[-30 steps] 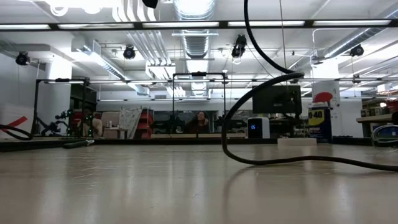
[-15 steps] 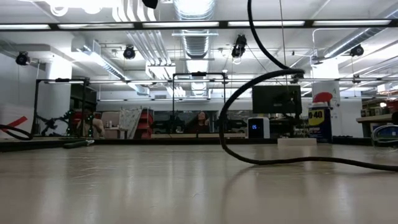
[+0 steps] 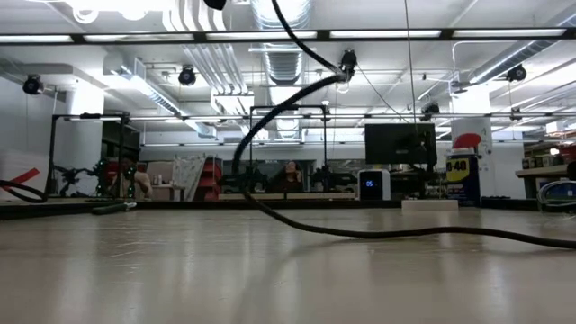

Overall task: Coil cords
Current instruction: Coil the black wire into the spool

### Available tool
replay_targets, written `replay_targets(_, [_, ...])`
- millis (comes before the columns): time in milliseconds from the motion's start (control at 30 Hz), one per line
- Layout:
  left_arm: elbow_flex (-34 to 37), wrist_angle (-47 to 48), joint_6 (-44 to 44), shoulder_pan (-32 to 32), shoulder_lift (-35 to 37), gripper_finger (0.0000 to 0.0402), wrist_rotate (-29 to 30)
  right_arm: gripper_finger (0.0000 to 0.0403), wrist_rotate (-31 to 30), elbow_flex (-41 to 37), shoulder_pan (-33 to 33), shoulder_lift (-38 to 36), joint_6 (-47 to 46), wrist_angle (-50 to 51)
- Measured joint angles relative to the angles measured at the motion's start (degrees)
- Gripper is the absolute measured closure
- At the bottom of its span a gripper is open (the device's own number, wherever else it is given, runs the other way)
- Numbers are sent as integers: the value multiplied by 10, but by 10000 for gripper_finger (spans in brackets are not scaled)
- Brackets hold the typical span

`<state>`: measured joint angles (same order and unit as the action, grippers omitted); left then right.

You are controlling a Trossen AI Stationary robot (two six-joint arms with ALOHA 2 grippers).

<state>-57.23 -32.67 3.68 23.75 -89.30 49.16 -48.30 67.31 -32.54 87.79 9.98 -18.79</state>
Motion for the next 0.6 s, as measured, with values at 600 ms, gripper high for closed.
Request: replay_targets(600, [1, -62, 38, 6, 0, 402, -5, 321, 10, -14, -6, 31, -106, 49])
